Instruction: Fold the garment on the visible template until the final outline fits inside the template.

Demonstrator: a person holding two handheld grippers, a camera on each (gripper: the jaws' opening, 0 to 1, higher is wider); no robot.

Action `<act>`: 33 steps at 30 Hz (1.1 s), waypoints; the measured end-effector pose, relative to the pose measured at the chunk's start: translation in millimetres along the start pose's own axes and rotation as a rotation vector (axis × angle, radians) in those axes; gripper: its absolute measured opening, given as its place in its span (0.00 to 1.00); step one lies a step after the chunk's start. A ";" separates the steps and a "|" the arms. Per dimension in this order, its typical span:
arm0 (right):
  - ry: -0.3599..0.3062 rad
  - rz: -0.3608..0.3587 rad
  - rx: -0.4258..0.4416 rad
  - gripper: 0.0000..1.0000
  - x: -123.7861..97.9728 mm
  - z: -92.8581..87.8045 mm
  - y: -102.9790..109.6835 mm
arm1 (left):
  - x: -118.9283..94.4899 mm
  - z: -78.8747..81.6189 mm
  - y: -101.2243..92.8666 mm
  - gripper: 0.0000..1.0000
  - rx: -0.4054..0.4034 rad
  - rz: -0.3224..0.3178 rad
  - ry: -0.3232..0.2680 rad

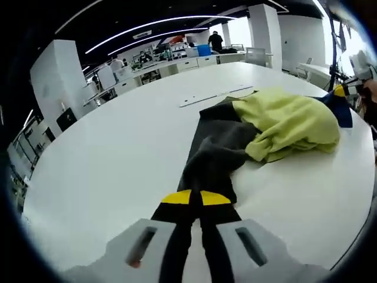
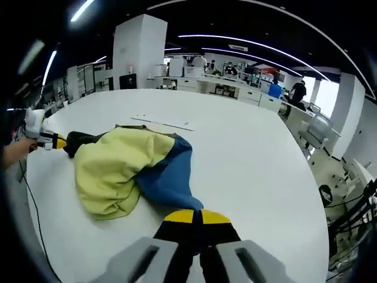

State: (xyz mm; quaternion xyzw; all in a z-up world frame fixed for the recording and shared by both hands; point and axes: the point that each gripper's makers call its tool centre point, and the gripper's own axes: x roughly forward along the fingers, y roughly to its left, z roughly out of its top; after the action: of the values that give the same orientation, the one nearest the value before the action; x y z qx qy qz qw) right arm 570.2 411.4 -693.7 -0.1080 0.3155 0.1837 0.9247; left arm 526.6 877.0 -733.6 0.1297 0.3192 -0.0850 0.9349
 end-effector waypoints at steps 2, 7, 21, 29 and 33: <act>0.005 -0.017 0.004 0.00 0.5 1.3 -5.7 | 0.7 -2.5 5.3 0.00 0.008 0.007 0.011; 0.018 -0.041 -0.004 0.00 6.9 3.1 -17.8 | 2.4 -6.2 19.5 0.00 0.012 0.029 0.027; 0.090 -0.091 -0.045 0.00 30.9 1.1 -52.9 | 10.3 -18.6 60.6 0.00 0.018 0.095 0.071; 0.105 -0.107 -0.055 0.00 39.3 2.3 -67.9 | 14.4 -18.2 74.2 0.00 0.054 0.114 0.096; 0.110 -0.112 -0.066 0.00 41.0 2.8 -73.4 | 16.7 -19.4 83.1 0.00 0.048 0.126 0.105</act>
State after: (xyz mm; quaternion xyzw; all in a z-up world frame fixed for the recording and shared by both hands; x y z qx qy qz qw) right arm 631.7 356.7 -710.9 -0.1658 0.3531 0.1358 0.9107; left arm 548.6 960.6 -743.1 0.1762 0.3569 -0.0265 0.9170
